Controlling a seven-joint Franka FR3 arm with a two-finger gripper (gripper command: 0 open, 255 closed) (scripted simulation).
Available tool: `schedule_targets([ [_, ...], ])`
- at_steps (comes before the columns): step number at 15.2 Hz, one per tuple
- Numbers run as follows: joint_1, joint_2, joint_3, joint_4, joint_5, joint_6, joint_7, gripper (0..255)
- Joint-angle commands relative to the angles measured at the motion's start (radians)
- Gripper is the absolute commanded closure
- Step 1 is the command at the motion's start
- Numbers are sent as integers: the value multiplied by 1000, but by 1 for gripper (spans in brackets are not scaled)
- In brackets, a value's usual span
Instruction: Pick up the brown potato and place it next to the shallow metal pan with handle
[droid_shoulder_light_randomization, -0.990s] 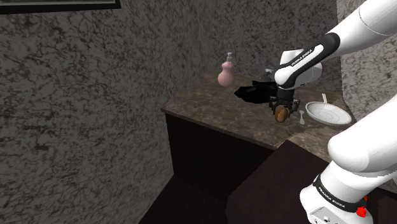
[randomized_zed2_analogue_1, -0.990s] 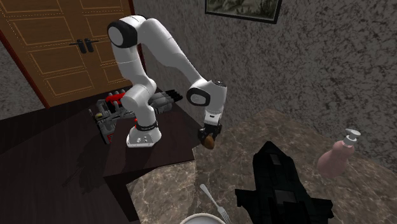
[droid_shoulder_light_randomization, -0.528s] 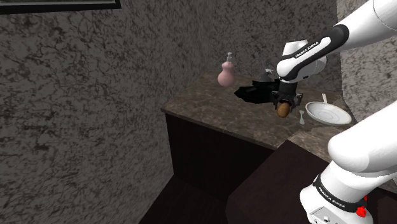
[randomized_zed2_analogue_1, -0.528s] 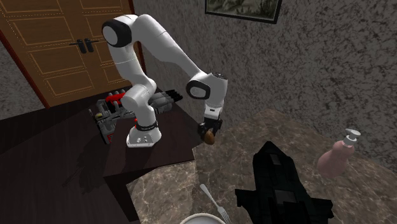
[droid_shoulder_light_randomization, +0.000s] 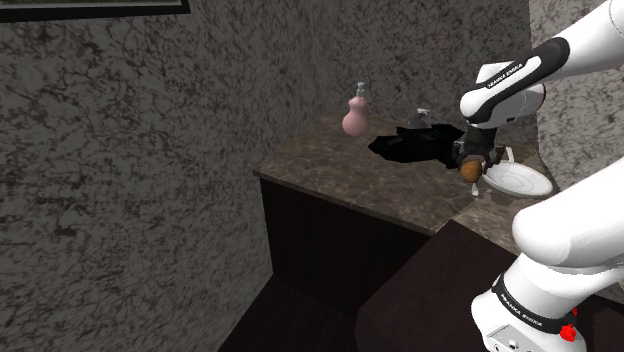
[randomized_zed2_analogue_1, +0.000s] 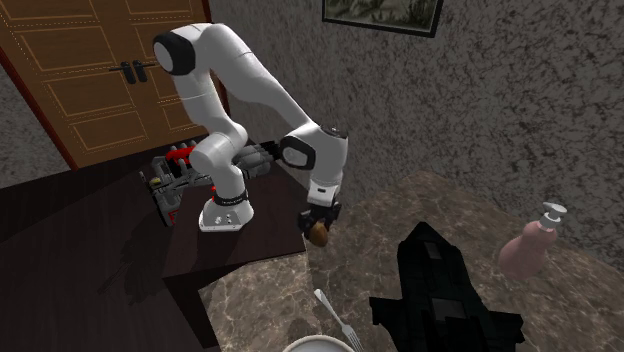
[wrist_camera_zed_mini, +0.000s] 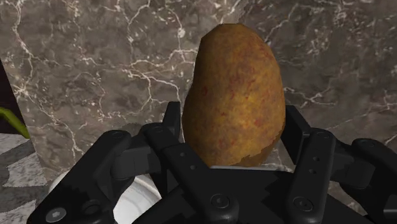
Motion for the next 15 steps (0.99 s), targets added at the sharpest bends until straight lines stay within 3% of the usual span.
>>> schedule_targets([
  [1, -27, 14, -37, 12, -12, 11, -57, 255],
  [8, -107, 92, -153, 96, -12, 37, -253, 255],
  [15, -167, 207, -235, 201, 45, 65, -436, 255],
])
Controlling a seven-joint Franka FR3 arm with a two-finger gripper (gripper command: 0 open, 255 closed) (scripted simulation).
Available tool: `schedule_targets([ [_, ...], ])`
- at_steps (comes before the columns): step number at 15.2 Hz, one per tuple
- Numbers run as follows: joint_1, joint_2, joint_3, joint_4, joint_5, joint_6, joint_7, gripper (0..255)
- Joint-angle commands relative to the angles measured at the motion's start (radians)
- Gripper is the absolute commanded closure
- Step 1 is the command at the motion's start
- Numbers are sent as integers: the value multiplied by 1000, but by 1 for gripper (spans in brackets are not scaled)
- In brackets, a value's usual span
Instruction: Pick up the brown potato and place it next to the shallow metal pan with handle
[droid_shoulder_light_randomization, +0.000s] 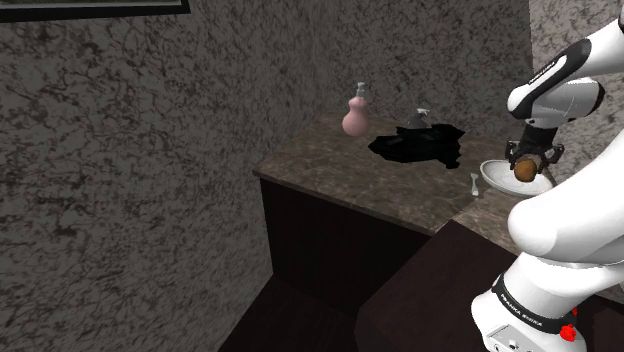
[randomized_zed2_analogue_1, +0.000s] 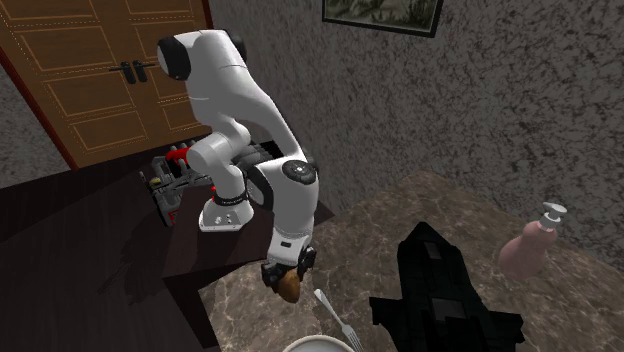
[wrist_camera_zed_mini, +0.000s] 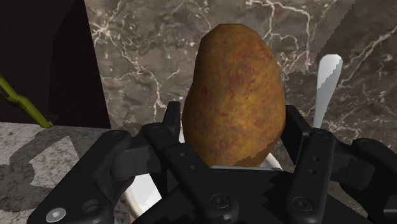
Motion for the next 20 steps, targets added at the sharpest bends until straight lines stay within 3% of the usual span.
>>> schedule_targets([
  [1, -7, 34, -8, 8, 16, 27, -24, 255],
  [20, -38, 274, 26, -30, 137, 289, -83, 255],
])
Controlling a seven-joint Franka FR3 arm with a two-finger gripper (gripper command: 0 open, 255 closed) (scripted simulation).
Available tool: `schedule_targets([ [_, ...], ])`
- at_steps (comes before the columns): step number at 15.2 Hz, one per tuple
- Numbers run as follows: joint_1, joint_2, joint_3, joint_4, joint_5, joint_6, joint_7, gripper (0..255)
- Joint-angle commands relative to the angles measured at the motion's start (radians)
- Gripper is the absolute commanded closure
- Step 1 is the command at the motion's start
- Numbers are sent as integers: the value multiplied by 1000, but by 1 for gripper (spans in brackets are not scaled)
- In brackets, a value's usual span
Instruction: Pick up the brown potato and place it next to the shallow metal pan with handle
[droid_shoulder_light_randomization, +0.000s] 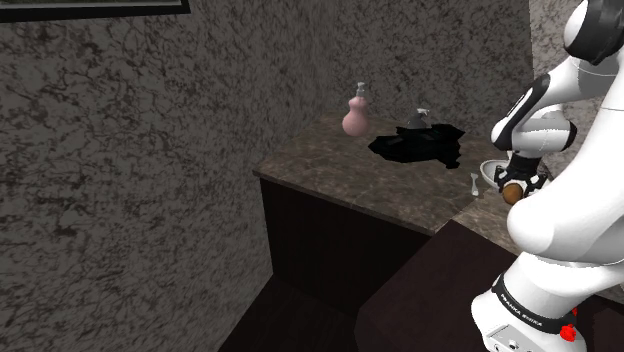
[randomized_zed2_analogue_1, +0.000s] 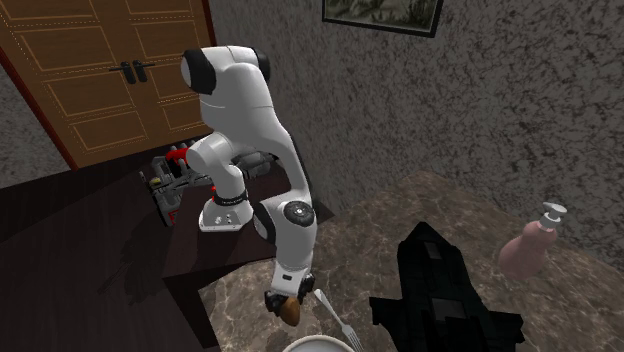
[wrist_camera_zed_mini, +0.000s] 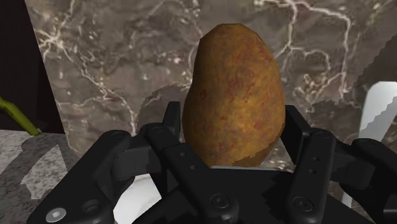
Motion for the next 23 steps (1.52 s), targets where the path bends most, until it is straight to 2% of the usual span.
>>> schedule_targets([
  [1, -7, 28, 9, 2, 16, 25, -8, 255],
  [3, -16, 61, 21, 4, 35, 54, -18, 255],
  [10, -16, 61, 21, 4, 35, 54, -18, 255],
  [11, -16, 61, 21, 4, 35, 54, -18, 0],
  [16, -16, 61, 21, 4, 35, 54, -18, 0],
  [20, 29, -70, -18, 3, -39, -70, 35, 0],
  [23, 27, -70, -17, 3, -39, -70, 35, 0],
])
